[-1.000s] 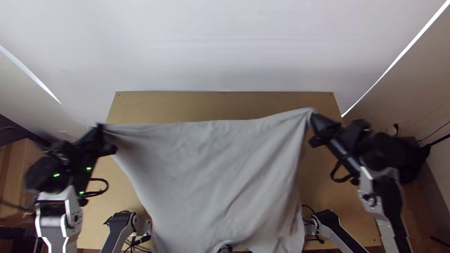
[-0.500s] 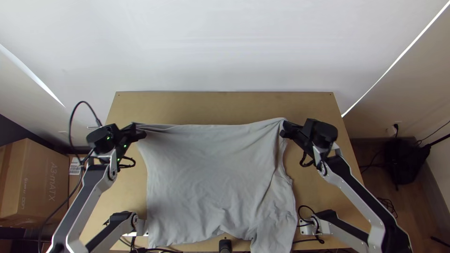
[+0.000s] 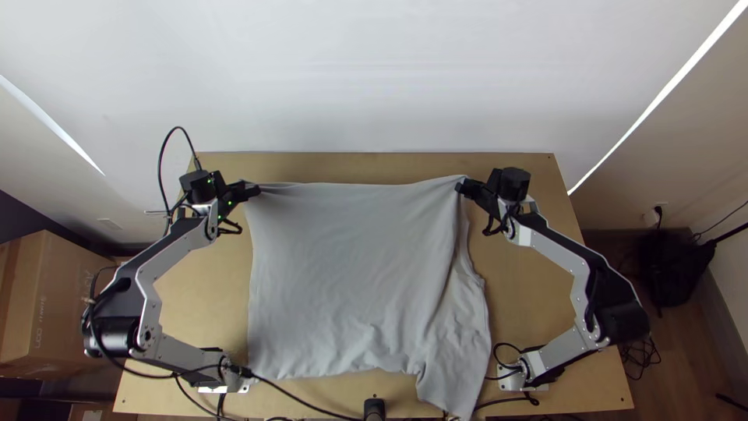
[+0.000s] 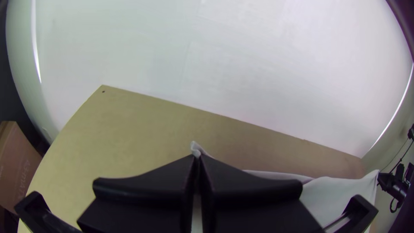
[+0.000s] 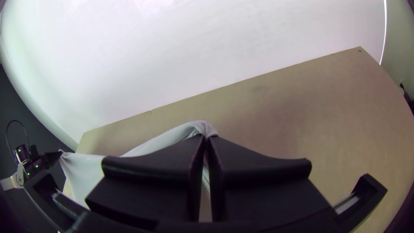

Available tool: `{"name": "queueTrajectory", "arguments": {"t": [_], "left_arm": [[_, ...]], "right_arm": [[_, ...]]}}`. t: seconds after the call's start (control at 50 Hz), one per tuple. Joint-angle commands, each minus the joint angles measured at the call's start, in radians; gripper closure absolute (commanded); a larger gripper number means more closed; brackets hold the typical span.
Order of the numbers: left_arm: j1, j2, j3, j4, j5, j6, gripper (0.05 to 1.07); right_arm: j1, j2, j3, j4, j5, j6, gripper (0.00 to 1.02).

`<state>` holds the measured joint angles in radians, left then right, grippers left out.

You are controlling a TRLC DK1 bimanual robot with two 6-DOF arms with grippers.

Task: Fold the t-shirt

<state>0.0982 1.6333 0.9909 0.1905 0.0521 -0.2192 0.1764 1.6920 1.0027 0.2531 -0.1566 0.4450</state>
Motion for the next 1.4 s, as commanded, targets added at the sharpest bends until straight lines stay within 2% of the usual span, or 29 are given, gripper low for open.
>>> {"name": "queueTrajectory", "arguments": {"t": [0.0, 0.52, 0.54, 0.62, 0.66, 0.68, 0.7, 0.8, 0.82, 0.9, 0.98, 1.04, 1.22, 1.38], "left_arm": [[-0.003, 0.092, 0.092, 0.030, -0.001, 0.015, 1.05], [-0.051, 0.393, 0.367, 0.055, -0.012, 0.018, 1.05], [-0.052, 0.398, 0.373, 0.055, -0.012, 0.018, 1.05], [-0.052, 0.402, 0.399, 0.047, -0.012, 0.014, 1.03], [-0.054, 0.399, 0.419, 0.023, -0.012, 0.011, 0.91], [-0.055, 0.396, 0.430, 0.004, -0.012, 0.009, 0.82], [-0.057, 0.393, 0.442, -0.016, -0.012, 0.009, 0.70], [-0.060, 0.388, 0.552, -0.177, -0.011, 0.009, 0.11], [-0.060, 0.387, 0.574, -0.207, -0.012, 0.007, 0.08], [-0.060, 0.353, 0.604, -0.238, -0.011, -0.009, 0.09], [-0.055, 0.321, 0.620, -0.263, -0.008, -0.019, 0.09], [-0.051, 0.300, 0.635, -0.298, -0.005, -0.029, 0.09], [-0.049, 0.160, 0.617, -0.407, 0.029, -0.046, 0.09], [-0.048, 0.003, 0.571, -0.513, 0.045, -0.046, 0.09]], "right_arm": [[-0.025, 0.083, 0.093, 0.028, 0.014, 0.003, 1.00], [-0.049, 0.356, 0.425, 0.026, 0.072, -0.072, 0.98], [-0.049, 0.363, 0.438, 0.025, 0.077, -0.075, 0.92], [-0.052, 0.391, 0.485, 0.008, 0.101, -0.081, 0.46], [-0.057, 0.400, 0.511, -0.015, 0.101, -0.080, 0.17], [-0.058, 0.406, 0.534, -0.048, 0.100, -0.080, 0.07], [-0.060, 0.410, 0.553, -0.072, 0.101, -0.080, 0.05], [-0.066, 0.394, 0.600, -0.138, 0.100, -0.048, 0.04], [-0.069, 0.383, 0.597, -0.138, 0.100, -0.042, 0.04], [-0.080, 0.331, 0.597, -0.172, 0.100, -0.015, 0.04], [-0.094, 0.261, 0.606, -0.265, 0.097, 0.026, 0.04], [-0.106, 0.209, 0.629, -0.391, 0.084, 0.061, 0.04], [-0.152, 0.080, 0.743, -0.891, 0.011, 0.064, 0.05], [-0.244, -0.037, 0.694, -1.135, -0.070, 0.052, 0.05]]}}
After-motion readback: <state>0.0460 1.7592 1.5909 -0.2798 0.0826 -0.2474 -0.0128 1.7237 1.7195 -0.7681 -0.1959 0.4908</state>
